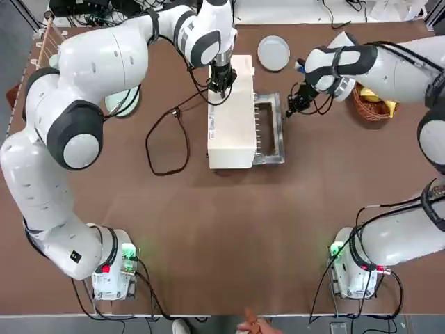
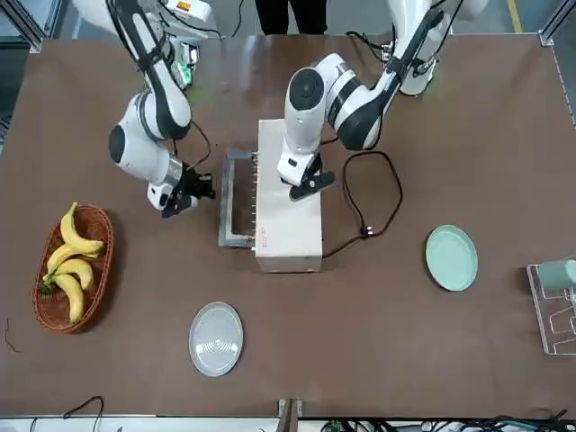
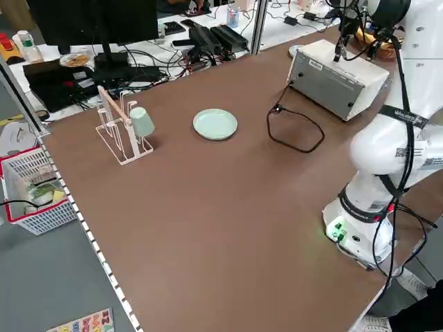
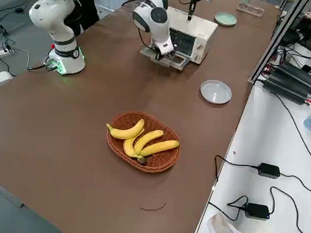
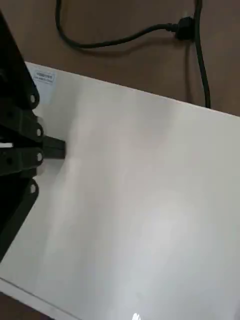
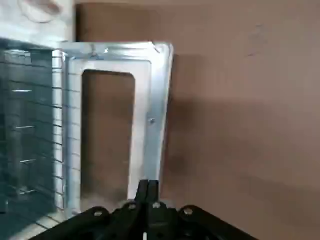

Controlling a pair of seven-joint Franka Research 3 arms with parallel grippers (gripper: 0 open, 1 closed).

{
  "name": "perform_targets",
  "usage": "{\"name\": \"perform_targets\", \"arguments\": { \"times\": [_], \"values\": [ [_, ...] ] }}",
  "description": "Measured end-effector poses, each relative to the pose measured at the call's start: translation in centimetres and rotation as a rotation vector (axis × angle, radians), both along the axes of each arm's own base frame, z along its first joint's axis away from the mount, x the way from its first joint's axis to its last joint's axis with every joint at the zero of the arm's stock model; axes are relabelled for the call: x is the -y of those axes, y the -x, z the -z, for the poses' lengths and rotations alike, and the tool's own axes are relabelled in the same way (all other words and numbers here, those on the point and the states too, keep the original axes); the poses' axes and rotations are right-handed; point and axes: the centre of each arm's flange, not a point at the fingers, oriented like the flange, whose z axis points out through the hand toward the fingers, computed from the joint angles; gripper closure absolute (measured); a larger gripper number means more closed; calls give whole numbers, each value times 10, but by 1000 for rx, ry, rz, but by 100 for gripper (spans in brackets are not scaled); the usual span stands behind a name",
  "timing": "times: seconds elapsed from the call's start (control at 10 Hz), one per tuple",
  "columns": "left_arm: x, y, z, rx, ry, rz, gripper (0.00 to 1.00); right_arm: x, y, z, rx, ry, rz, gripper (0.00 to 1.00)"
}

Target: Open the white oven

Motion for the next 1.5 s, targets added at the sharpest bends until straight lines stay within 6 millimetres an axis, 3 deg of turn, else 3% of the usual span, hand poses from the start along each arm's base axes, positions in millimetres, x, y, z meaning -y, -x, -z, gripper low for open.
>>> {"name": "perform_targets", "arguments": {
  "times": [0.3,0.4,0.6,0.7,0.8,1.0,1.1,1.3,1.4,1.5],
  "values": [
    [0,-2,-2,6,6,-3,99,69,-18,7,51,81,-67,97],
    [-2,-6,-8,11,11,-8,98,104,-29,1,82,134,-86,96],
    [-13,-16,-44,15,-2,-26,91,178,-59,-30,162,268,-134,70],
    [-30,-24,-70,17,-16,-39,77,204,-76,-57,177,312,-138,55],
    [-52,-34,-93,19,-29,-51,63,221,-97,-99,167,325,-118,39],
    [-95,-51,-132,41,-29,-69,53,222,-126,-214,116,323,-10,12],
    [-118,-57,-150,45,-38,-72,38,210,-128,-265,85,336,69,0],
    [-166,-67,-173,27,-73,-33,9,169,-113,-334,44,371,188,0],
    [-199,-75,-181,0,-95,21,1,157,-98,-358,30,385,201,0],
    [-234,-82,-187,-29,-111,55,0,160,-86,-374,21,392,215,0]
  ]
}}
